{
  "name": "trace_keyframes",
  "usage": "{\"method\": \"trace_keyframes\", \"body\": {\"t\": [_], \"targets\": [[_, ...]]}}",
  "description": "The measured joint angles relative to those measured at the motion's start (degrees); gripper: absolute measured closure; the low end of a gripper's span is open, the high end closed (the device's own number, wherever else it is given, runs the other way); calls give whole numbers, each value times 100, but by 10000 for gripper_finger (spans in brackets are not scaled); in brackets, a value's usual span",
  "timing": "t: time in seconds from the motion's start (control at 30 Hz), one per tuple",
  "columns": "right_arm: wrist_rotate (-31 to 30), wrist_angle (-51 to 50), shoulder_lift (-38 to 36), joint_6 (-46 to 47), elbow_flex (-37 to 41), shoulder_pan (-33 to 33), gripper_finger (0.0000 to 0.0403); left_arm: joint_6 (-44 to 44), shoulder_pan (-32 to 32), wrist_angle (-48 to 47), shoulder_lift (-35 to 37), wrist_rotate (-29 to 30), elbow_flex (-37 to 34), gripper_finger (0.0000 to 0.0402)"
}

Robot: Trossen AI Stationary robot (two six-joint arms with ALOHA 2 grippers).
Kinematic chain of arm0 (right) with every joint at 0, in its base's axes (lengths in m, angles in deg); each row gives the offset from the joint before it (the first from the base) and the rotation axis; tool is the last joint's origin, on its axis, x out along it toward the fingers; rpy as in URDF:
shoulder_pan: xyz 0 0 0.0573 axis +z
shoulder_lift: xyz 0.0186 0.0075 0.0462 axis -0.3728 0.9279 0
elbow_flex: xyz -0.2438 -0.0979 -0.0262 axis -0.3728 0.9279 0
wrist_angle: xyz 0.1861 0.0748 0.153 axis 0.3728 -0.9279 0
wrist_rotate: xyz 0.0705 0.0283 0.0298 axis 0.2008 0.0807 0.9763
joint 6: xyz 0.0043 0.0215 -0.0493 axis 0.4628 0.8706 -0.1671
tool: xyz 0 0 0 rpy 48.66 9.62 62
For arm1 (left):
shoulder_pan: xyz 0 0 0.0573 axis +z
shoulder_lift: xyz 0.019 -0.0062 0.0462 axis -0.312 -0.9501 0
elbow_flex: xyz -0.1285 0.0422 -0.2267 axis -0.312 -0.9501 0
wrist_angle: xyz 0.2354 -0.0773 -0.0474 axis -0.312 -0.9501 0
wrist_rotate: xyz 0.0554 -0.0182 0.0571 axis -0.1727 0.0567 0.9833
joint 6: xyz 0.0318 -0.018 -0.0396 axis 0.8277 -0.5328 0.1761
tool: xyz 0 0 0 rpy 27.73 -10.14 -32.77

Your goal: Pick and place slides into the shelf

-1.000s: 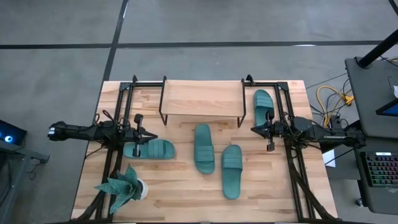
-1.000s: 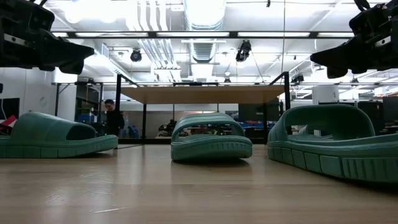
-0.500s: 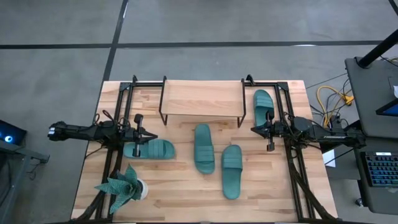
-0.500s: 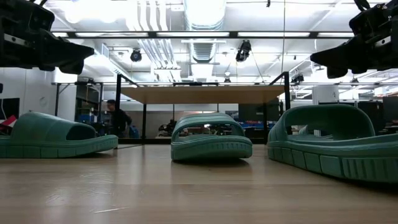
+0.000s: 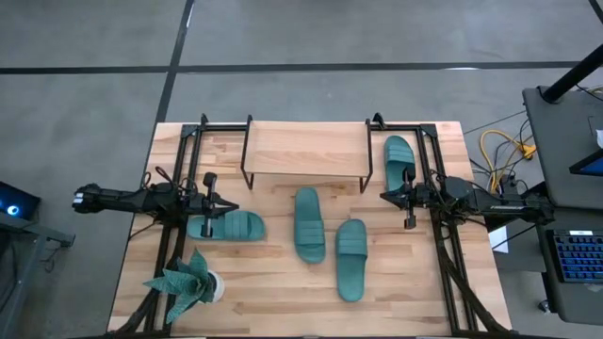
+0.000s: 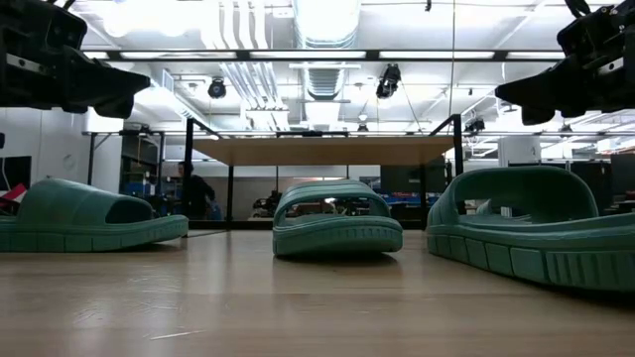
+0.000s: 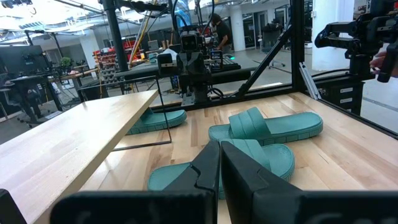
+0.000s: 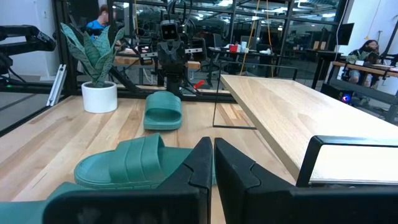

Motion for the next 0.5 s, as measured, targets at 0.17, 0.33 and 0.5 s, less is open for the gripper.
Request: {"method": "trace_keyframes", "body": {"t": [0.17, 0.33, 0.5], "targets": [[0, 0, 1, 0, 0, 1, 394, 8, 2, 0, -1, 0, -1, 402], [1, 4, 0, 55, 1, 2, 394, 8, 1, 0, 0, 0, -1, 402], [-1, 120, 2, 272, 2, 0, 394, 8, 0, 13, 0, 0, 0, 402]]}}
